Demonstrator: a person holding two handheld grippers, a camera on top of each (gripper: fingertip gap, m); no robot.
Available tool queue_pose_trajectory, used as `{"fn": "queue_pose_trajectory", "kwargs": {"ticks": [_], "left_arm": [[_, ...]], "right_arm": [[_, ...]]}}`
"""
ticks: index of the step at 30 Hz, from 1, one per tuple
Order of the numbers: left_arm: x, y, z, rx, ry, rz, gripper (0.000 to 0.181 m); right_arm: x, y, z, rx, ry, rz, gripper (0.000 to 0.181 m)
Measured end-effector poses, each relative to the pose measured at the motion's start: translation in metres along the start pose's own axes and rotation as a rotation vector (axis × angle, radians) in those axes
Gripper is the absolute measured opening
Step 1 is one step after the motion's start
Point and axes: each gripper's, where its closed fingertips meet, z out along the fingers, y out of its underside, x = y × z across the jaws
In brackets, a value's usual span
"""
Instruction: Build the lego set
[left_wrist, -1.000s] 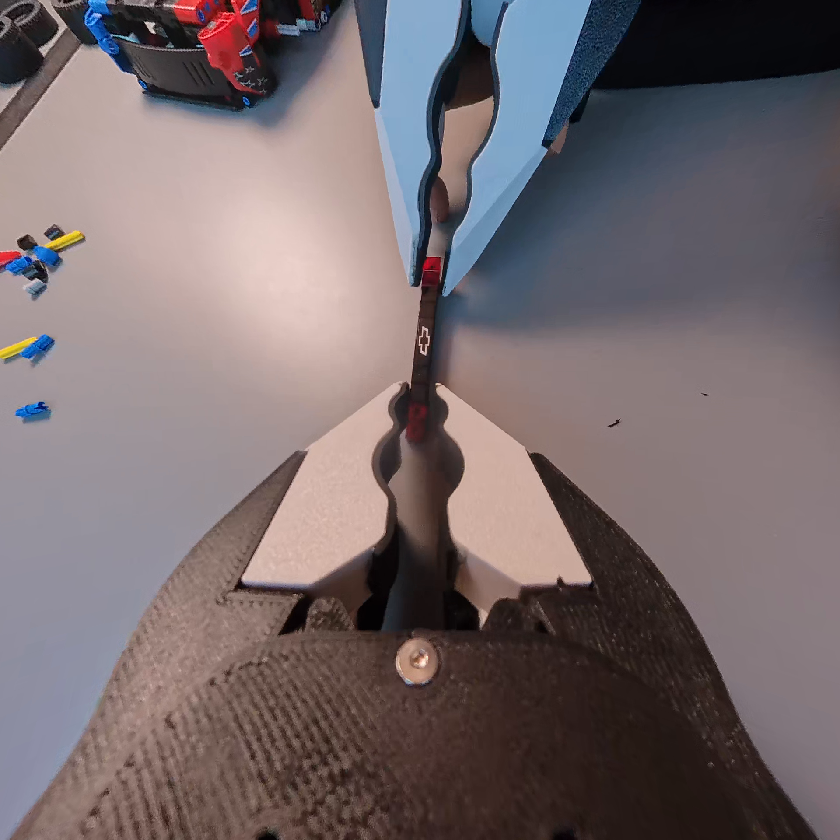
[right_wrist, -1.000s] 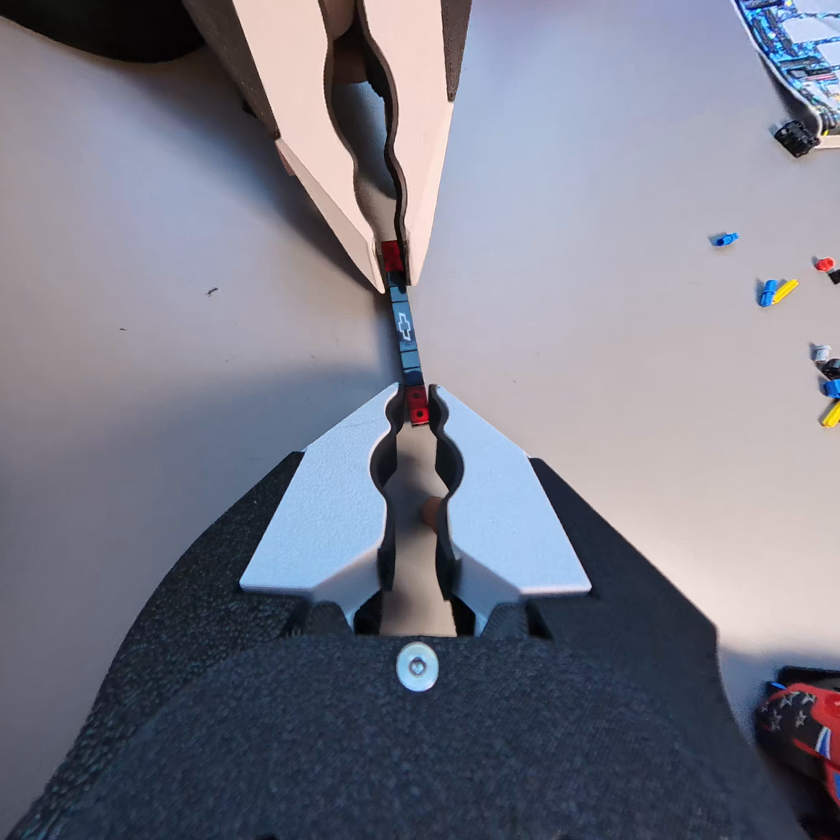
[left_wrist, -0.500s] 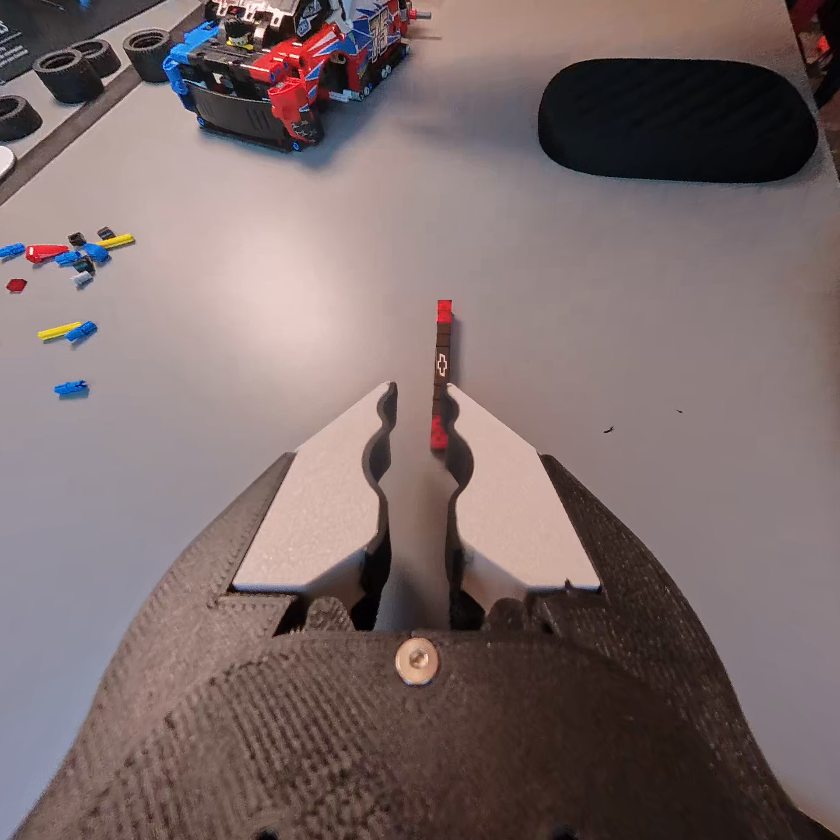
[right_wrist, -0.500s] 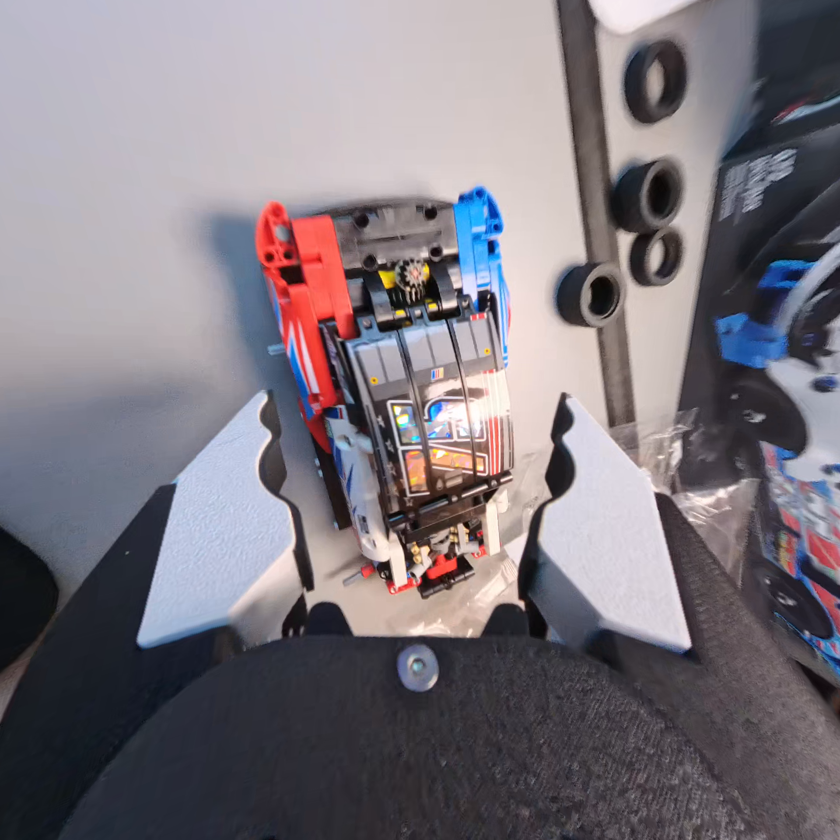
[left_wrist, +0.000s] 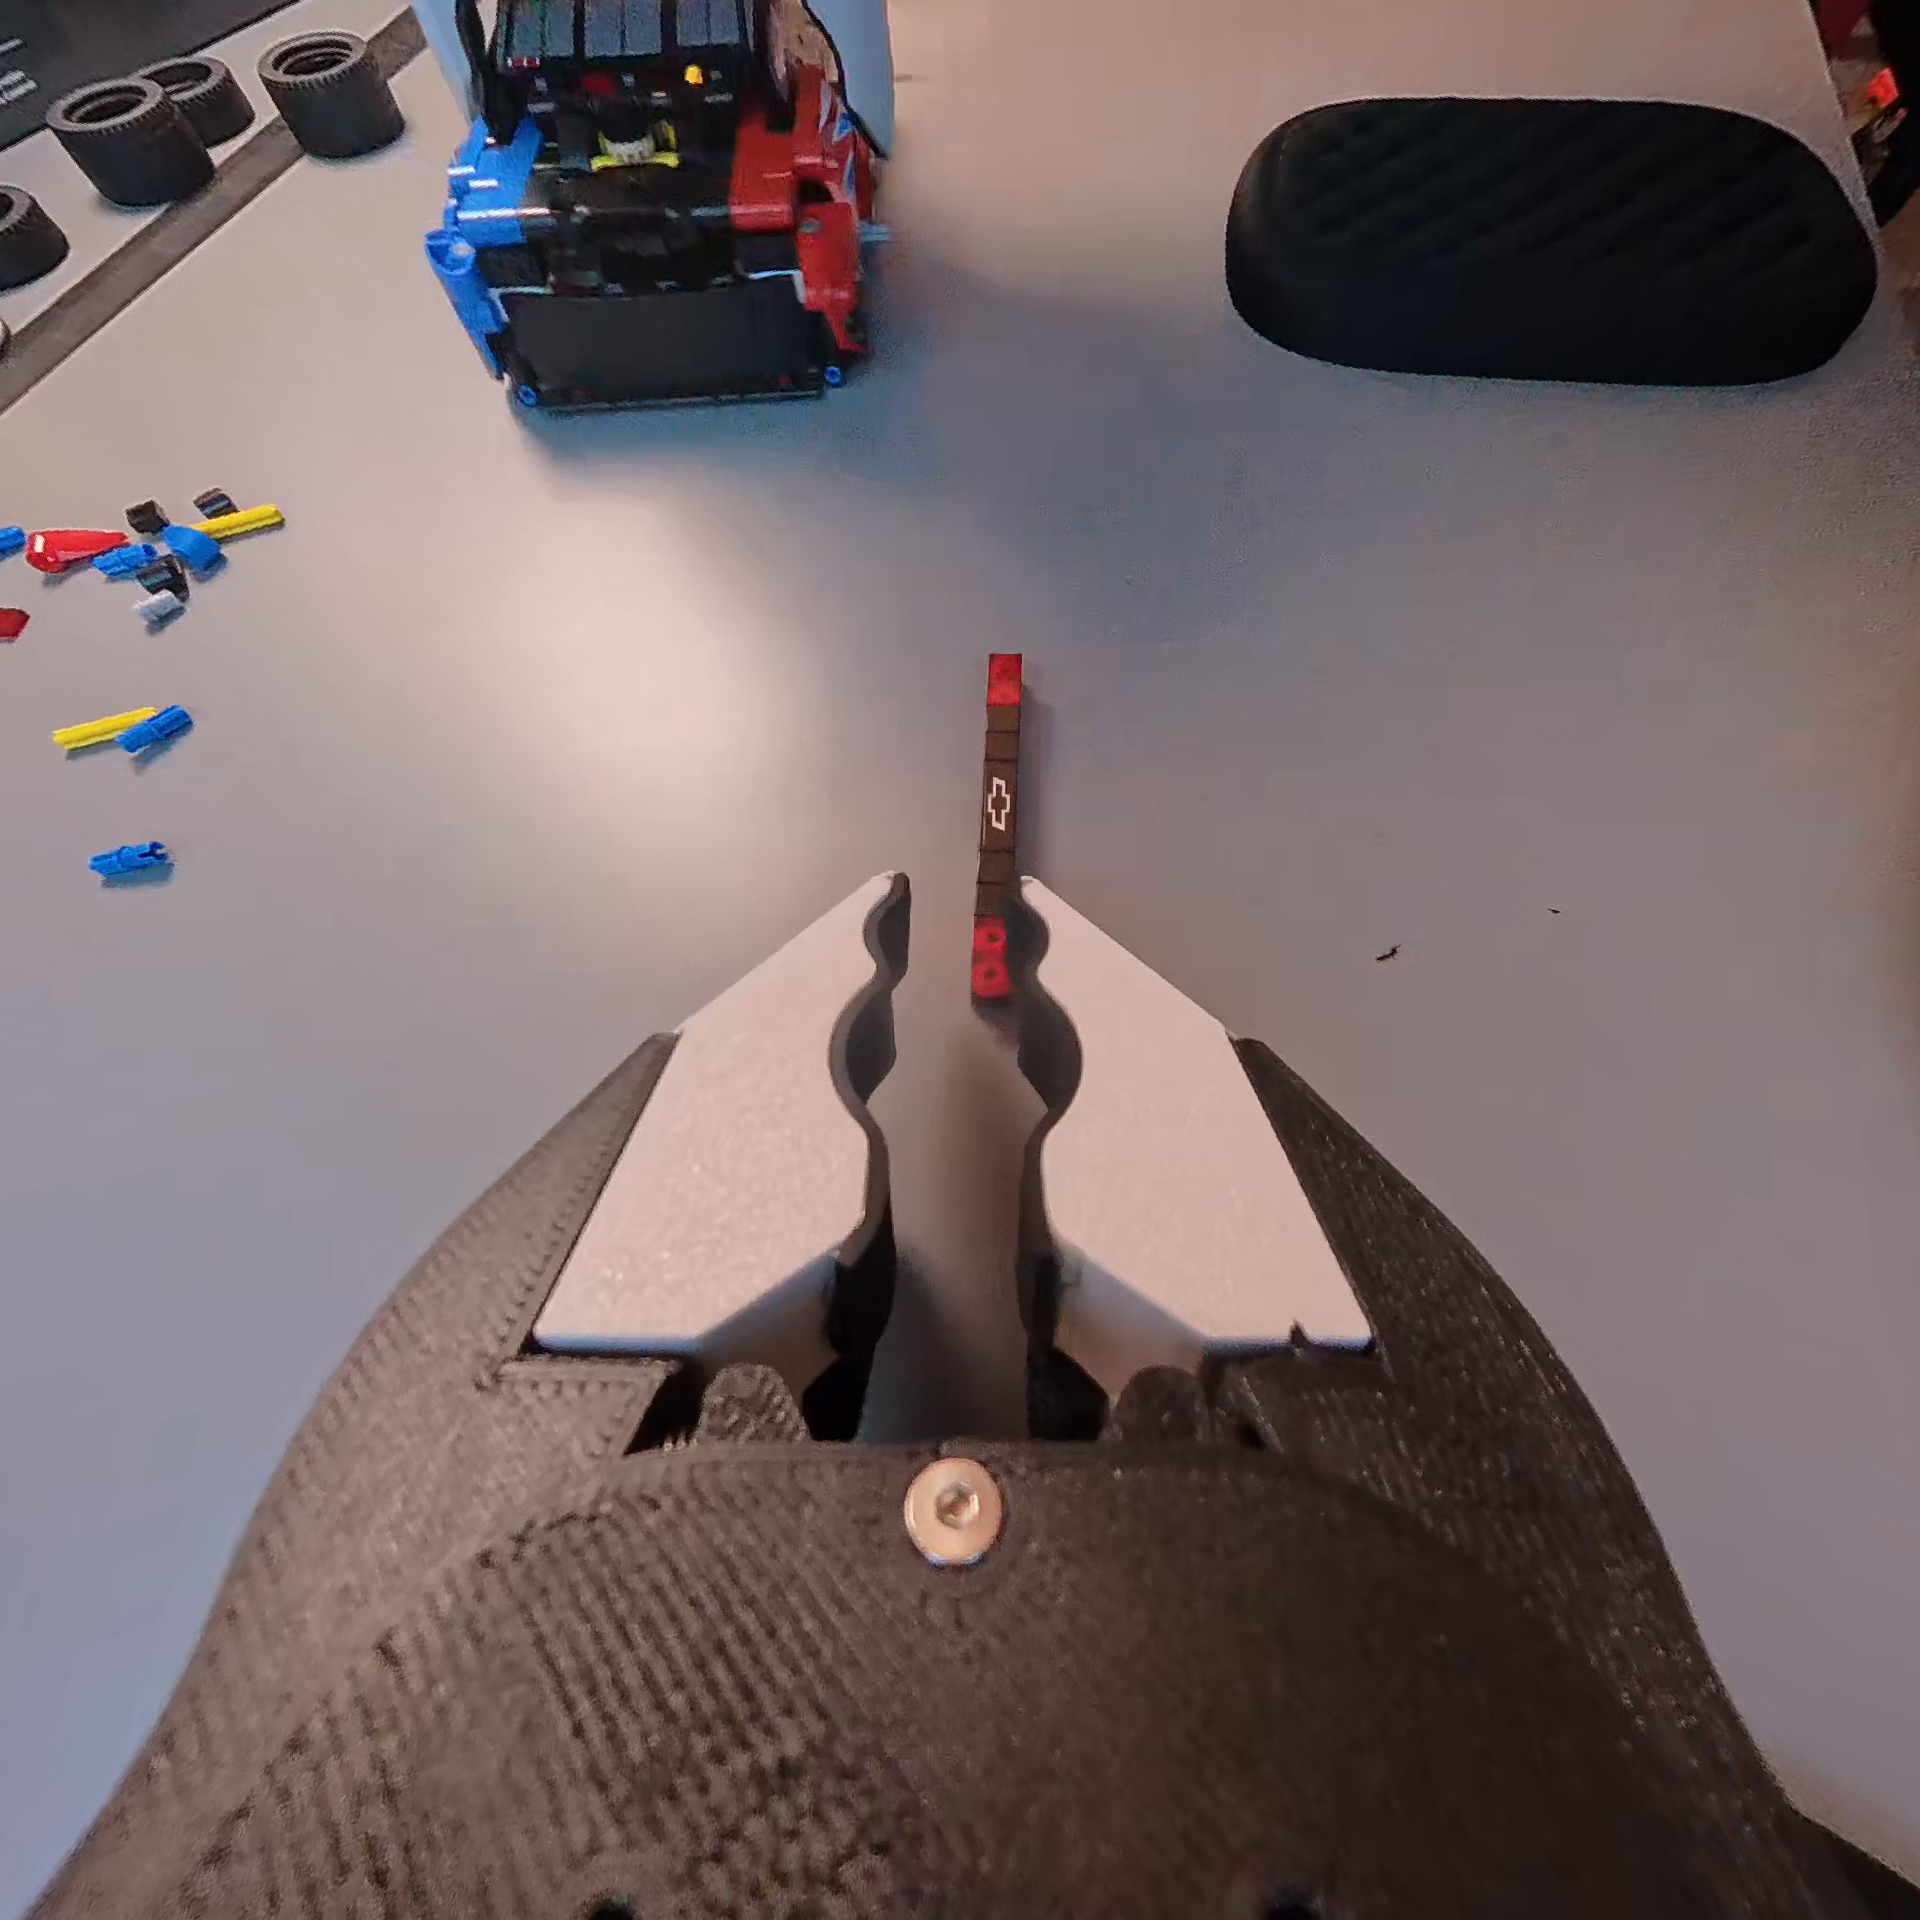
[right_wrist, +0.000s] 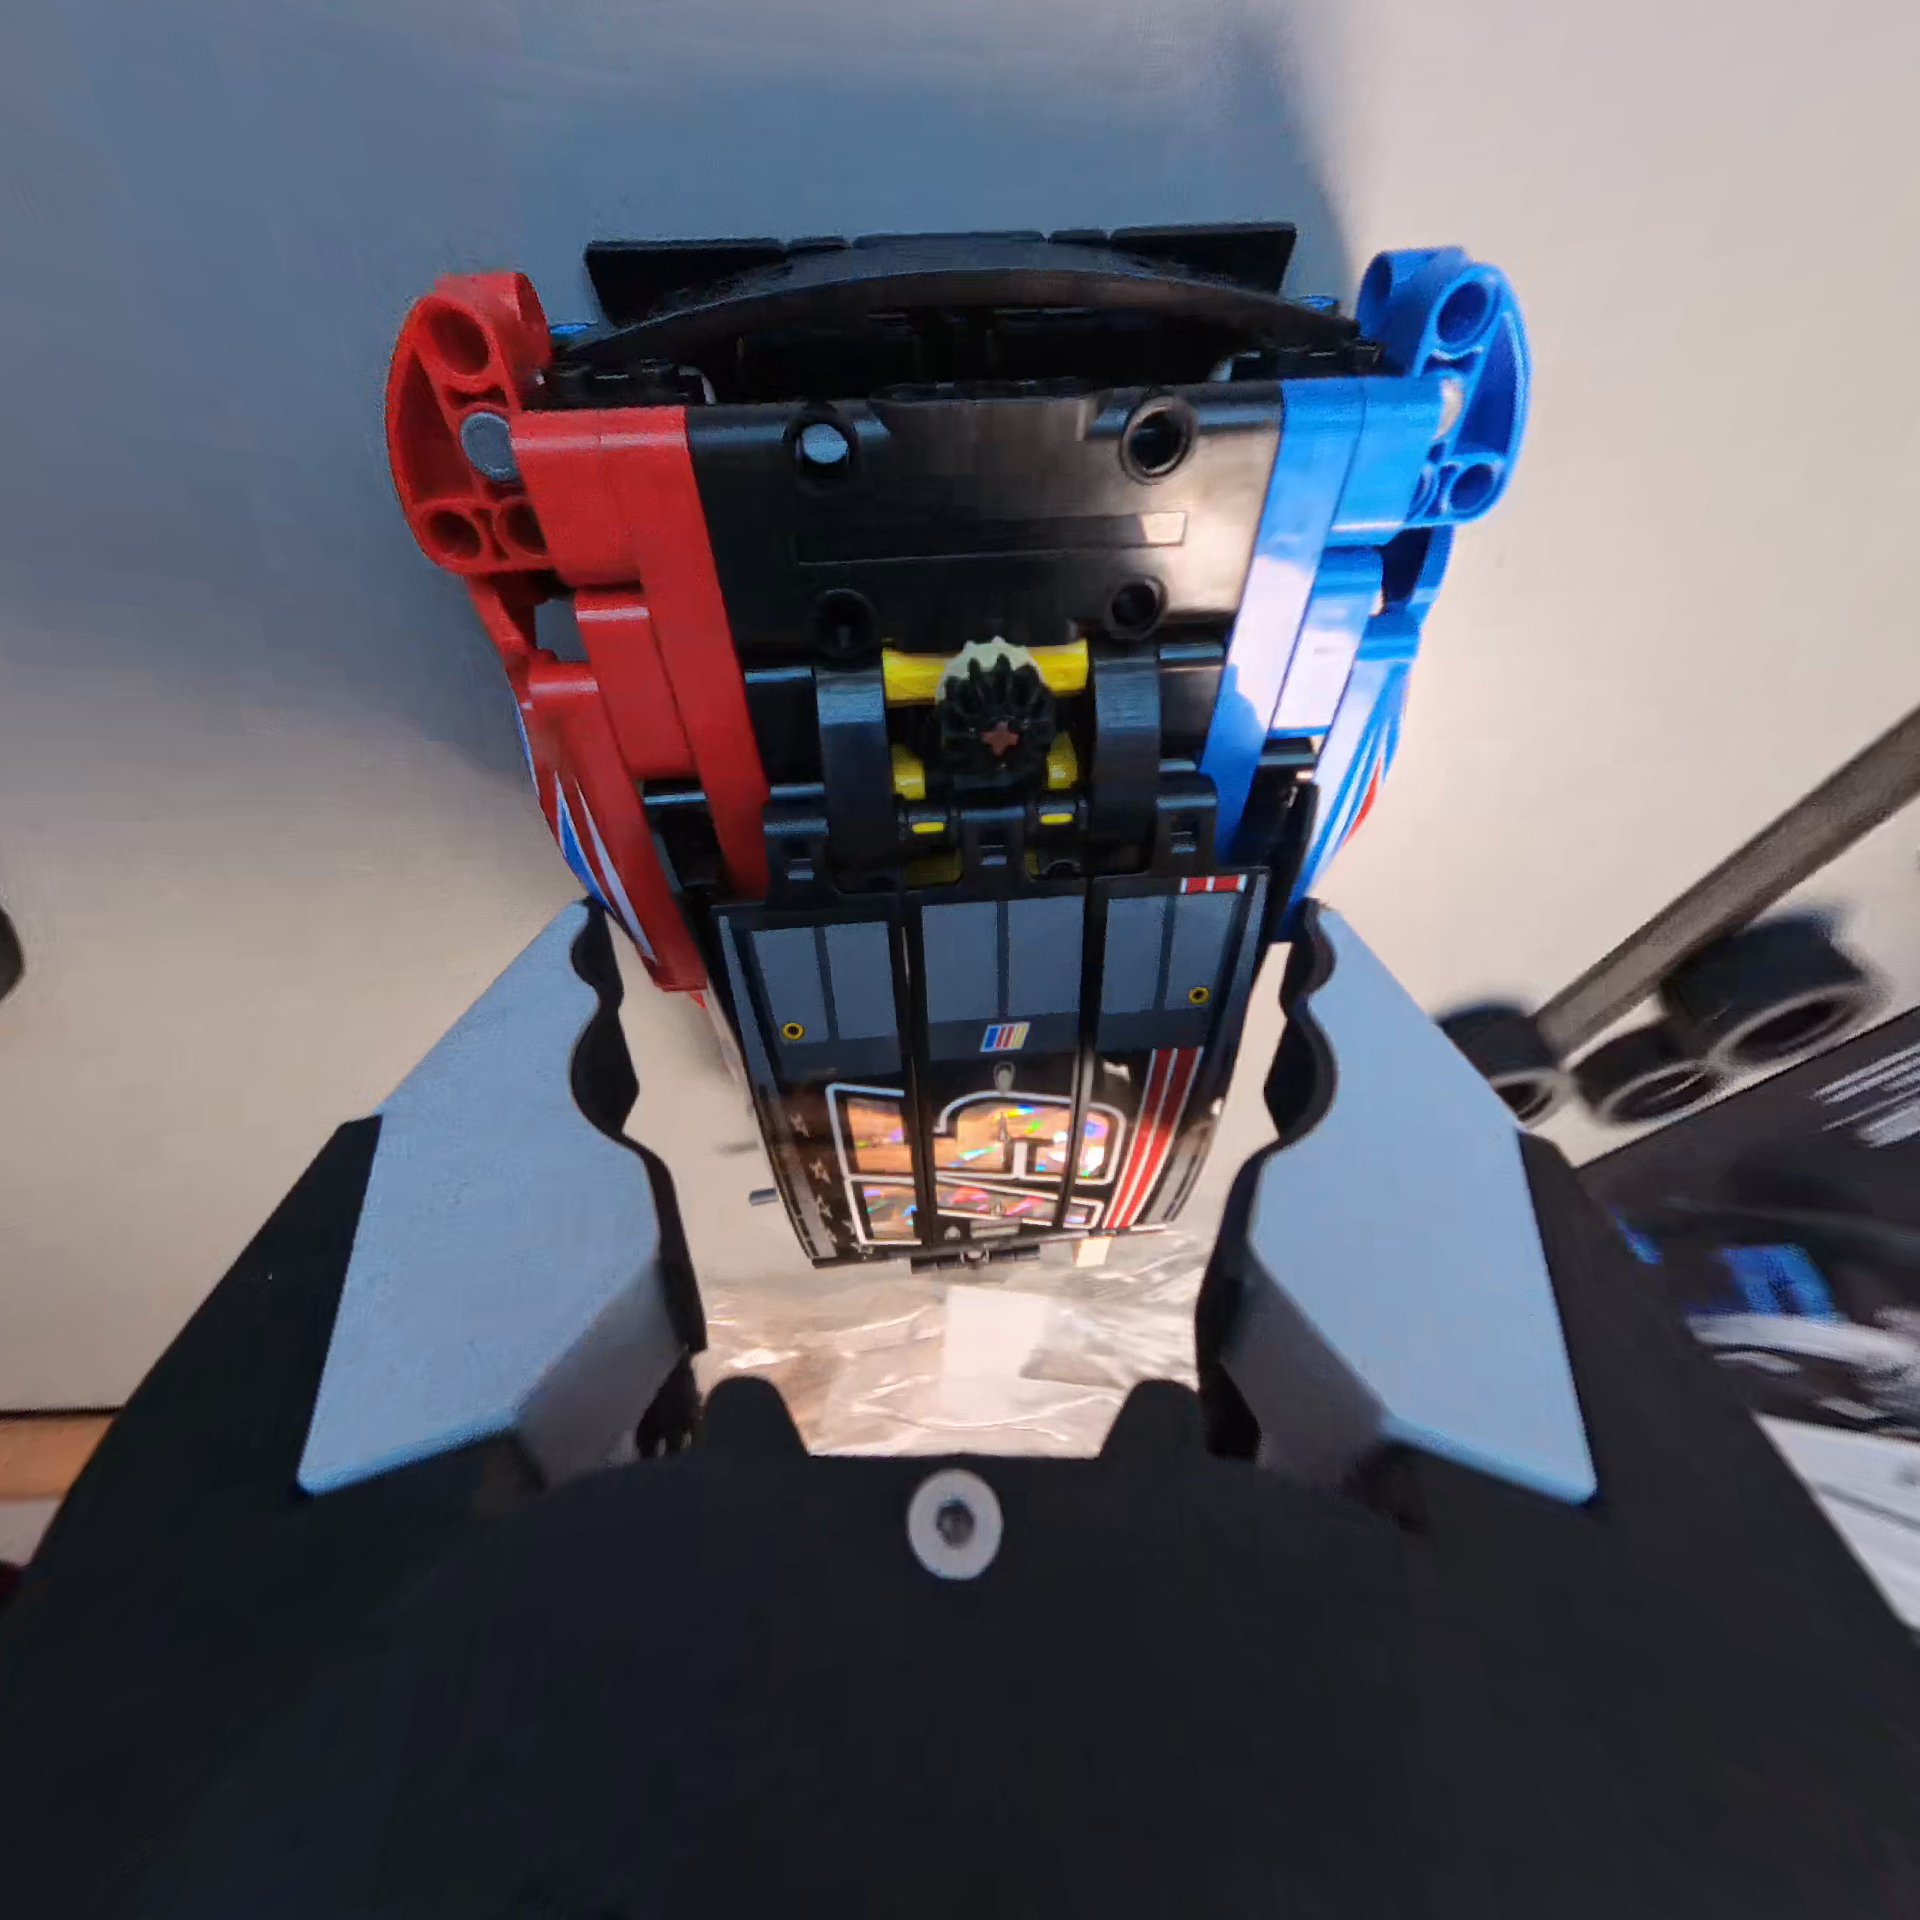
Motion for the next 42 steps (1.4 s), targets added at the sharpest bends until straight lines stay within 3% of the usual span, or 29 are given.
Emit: {"fn": "queue_pose_trajectory", "kwargs": {"ticks": [7, 11, 14, 18, 23, 27, 31, 35, 42], "left_arm": [[0.01, 0.002, 0.003, -0.018, 0.058, -0.013, 0.032], [0.014, 0.008, 0.006, -0.062, 0.062, 0.007, 0.035], [0.014, 0.016, 0.008, -0.112, 0.029, 0.046, 0.032], [0.015, 0.019, 0.008, -0.144, 0.011, 0.08, 0.027], [0.016, 0.019, 0.007, -0.16, 0.014, 0.091, 0.023], [0.015, 0.02, 0.005, -0.159, 0.023, 0.06, 0.025], [0.016, 0.023, 0.004, -0.163, 0.043, 0.039, 0.017], [0.016, 0.023, 0.003, -0.169, 0.031, 0.07, 0.008], [0.018, 0.014, -0.001, -0.121, 0.01, 0.191, 0.006]], "right_arm": [[-0.027, -0.073, -0.027, -0.066, 0.204, -0.509, 0.121], [-0.014, -0.085, -0.041, -0.095, 0.36, -0.572, 0.115], [-0.024, -0.079, -0.054, 0.033, 0.279, -0.309, 0.121], [-0.044, -0.091, -0.085, 0.477, 0.11, 0.333, 0.121], [-0.05, -0.08, -0.08, 0.876, 0.11, 0.935, 0.124], [-0.05, -0.086, -0.064, 1.072, 0.075, 1.216, 0.124], [-0.036, -0.088, -0.053, 1.039, 0.112, 1.258, 0.123], [-0.025, -0.087, -0.044, 0.97, 0.109, 1.179, 0.105], [-0.023, -0.124, -0.051, 1.054, -0.038, 0.968, 0.095]]}}
